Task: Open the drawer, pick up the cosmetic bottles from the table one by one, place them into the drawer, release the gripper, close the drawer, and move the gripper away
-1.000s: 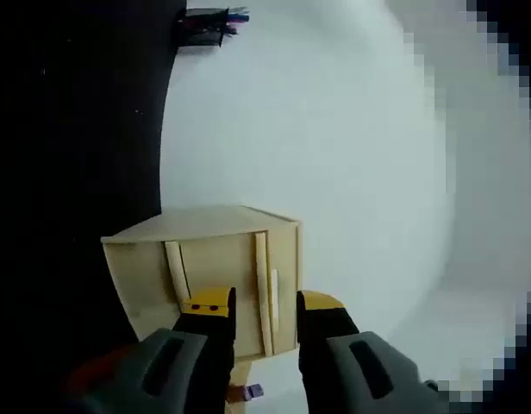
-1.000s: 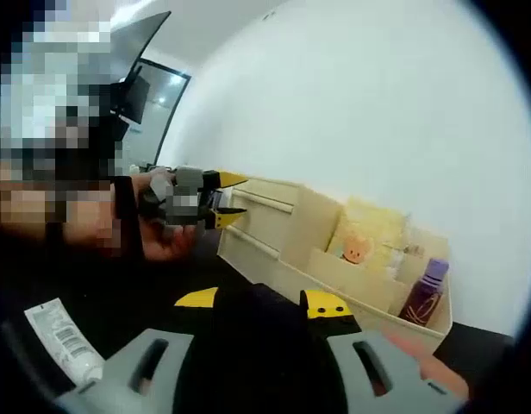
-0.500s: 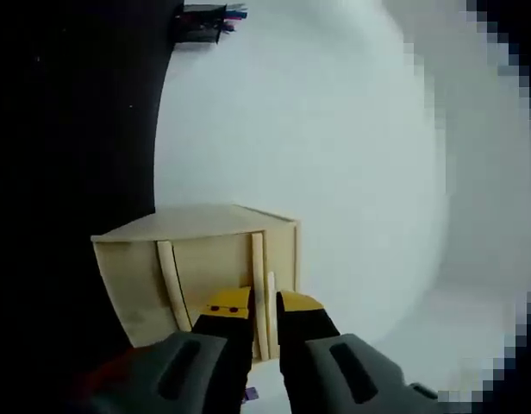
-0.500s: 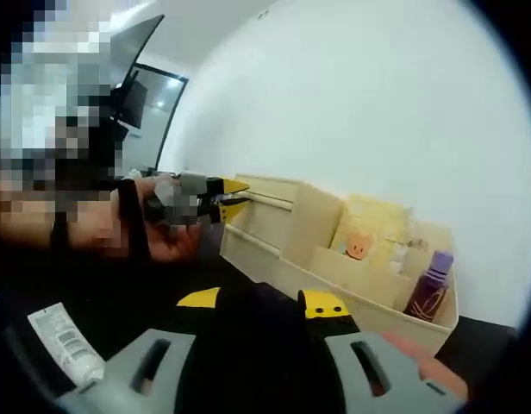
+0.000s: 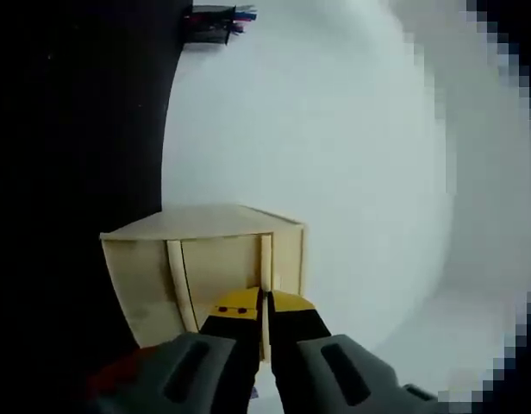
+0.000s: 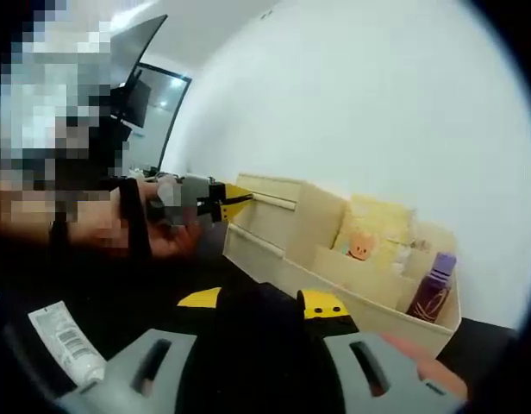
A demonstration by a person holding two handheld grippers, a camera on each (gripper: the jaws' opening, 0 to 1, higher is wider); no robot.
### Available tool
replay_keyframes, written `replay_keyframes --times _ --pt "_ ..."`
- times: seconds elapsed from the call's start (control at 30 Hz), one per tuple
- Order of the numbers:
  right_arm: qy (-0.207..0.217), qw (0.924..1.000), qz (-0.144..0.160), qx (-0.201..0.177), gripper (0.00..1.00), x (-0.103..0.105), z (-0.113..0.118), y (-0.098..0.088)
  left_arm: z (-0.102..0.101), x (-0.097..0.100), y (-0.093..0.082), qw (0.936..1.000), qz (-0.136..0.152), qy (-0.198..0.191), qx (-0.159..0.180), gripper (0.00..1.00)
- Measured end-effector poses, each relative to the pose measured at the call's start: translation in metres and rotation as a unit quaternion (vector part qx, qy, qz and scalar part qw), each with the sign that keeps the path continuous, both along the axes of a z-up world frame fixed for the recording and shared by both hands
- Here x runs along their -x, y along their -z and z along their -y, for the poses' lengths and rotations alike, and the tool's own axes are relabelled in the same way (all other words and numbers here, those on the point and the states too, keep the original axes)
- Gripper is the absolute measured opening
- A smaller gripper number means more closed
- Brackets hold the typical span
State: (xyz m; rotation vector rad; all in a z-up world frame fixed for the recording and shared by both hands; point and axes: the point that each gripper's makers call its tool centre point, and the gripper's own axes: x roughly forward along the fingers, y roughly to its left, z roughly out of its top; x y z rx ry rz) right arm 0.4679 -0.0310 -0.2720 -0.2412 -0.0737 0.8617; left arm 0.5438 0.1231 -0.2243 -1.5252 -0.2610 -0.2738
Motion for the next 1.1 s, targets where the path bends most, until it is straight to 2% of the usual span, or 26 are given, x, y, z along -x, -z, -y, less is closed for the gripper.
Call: replay_keyframes --times 0.1,0.3,0.4,0.5,0.63,0.77,0.87,1.1 --pt "0.001 1.0000 0.001 -0.002 0.29 0.000 0.000 -0.001 -0.003 0.003 0.004 0.9998 -0.016 0.006 0.014 0.04" --pt "-0.002 1.0000 0.009 0.004 0.29 0.001 -0.001 -0.001 0.000 0.028 -0.005 0.9999 -0.004 0.002 0.014 0.04" --pt "0.000 0.9999 0.012 0.009 0.29 0.001 -0.001 -0.001 0.001 0.027 0.000 0.9998 -0.015 -0.002 0.012 0.05" --pt "-0.004 0.9998 0.011 0.017 0.29 0.001 -0.002 0.001 -0.001 0.024 0.005 0.9994 -0.015 -0.010 0.031 0.05" --pt "-0.007 0.9998 0.009 0.016 0.29 0.001 -0.002 0.001 0.003 0.021 -0.002 0.9997 -0.006 -0.013 0.018 0.06" --pt "-0.011 0.9997 0.010 0.019 0.29 0.001 -0.003 0.002 0.002 0.019 -0.009 0.9996 0.000 -0.016 0.025 0.07" --pt "-0.013 0.9996 0.012 0.023 0.29 0.002 -0.004 0.002 -0.005 0.009 -0.012 0.9993 0.001 -0.020 0.030 0.14" --pt "-0.018 0.9993 0.016 0.030 0.29 0.004 -0.006 0.003 -0.005 0.007 -0.008 0.9994 -0.009 -0.020 0.026 0.16"
